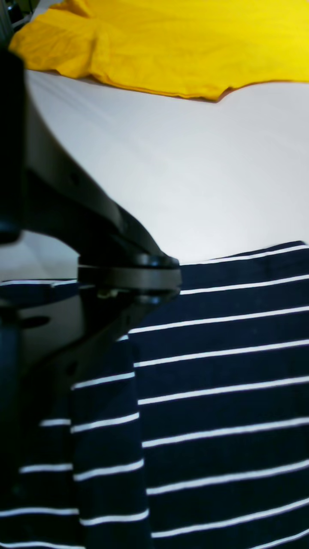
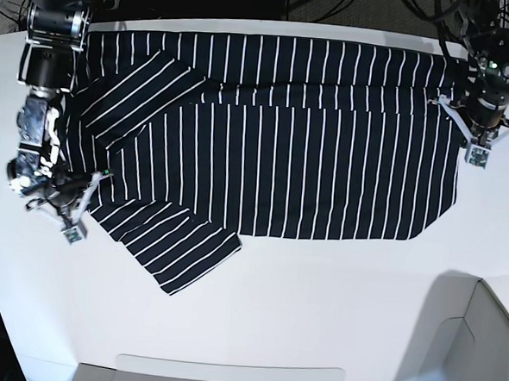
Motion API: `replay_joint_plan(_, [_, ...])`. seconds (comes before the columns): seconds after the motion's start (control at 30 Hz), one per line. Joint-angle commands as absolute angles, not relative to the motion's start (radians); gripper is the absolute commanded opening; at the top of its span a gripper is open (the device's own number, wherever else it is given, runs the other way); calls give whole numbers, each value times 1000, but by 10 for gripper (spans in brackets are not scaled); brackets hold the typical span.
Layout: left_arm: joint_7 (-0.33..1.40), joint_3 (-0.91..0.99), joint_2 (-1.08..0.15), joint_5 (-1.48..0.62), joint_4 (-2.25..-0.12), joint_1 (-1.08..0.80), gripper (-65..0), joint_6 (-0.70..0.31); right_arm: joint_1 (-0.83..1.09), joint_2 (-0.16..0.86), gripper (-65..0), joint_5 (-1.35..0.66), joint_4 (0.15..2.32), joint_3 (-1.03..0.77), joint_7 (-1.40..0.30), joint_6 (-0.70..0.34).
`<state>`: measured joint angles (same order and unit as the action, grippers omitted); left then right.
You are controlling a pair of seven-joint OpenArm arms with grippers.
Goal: Fold the T-shirt properly
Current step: 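Move both grippers to the folded edge and grasp it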
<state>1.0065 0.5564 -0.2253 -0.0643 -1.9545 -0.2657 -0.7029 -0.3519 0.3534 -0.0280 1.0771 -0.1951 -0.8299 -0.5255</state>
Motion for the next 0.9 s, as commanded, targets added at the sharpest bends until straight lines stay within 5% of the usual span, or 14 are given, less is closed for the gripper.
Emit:
replay_joint_plan(0.0, [1017, 561, -236, -68, -1969, -255, -650, -698, -417, 383, -650, -28, 1036, -186, -809, -516])
replay_joint_plan(0.27, [1024, 562, -157, -65, -1963, -240, -650, -698, -380, 406, -650, -28, 924, -148, -829, -516])
replay_joint_plan(0.6, [1029, 561, -142, -62, -1928, -156, -650, -698, 2, 475, -650, -35, 1403, -202, -935, -516])
replay_joint_plan(0.87, [1029, 561, -140, -67, -1919, -143, -650, -698, -113, 421, -650, -36, 1526, -314, -934, -521])
